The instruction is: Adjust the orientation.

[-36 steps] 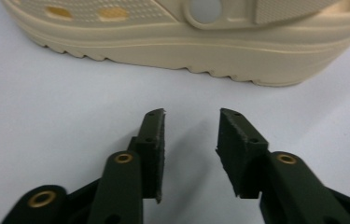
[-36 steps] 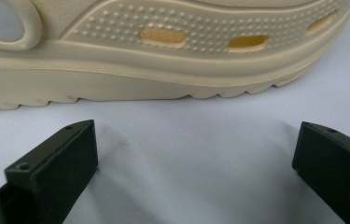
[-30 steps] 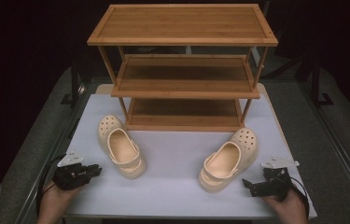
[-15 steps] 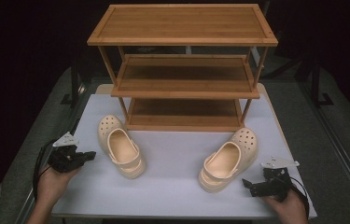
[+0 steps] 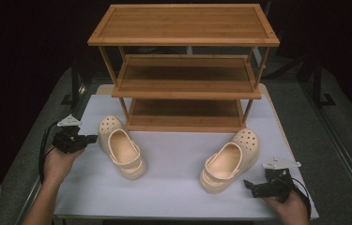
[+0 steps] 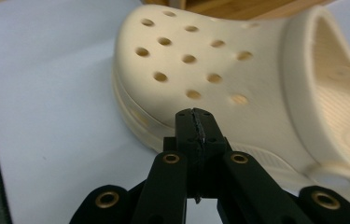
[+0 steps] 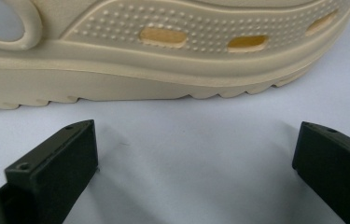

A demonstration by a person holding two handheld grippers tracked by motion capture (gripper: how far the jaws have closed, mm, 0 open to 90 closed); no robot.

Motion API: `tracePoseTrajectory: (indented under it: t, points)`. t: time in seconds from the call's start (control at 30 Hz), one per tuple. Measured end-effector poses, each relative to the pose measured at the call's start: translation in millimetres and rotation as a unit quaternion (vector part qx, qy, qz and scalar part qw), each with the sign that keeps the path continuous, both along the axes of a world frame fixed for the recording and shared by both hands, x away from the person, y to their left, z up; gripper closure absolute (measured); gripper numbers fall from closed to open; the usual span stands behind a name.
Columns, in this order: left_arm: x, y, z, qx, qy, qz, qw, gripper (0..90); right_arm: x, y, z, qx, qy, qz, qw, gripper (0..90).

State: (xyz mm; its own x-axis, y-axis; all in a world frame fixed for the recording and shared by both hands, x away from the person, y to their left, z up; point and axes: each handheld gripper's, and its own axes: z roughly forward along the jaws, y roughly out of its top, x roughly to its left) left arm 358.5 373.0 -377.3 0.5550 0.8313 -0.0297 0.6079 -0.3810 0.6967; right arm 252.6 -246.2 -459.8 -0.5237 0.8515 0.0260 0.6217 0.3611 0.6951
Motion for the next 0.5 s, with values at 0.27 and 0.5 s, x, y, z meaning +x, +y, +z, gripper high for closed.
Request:
tracePoseTrajectory:
  t: [0.27, 0.5]
  points:
    - [33.1, 1.7, 4.1, 0.01, -0.011, 0.019, 0.9997, 90.0, 0.0, 0.0, 0.0, 0.0, 0.0, 0.0, 1.0, 0.0]
    - [59.7, 0.5, 6.4, 0.021, -0.016, 0.031, 0.9992, 90.0, 0.0, -0.1, 0.0, 0.001, 0.0, 0.0, 1.0, 0.0]
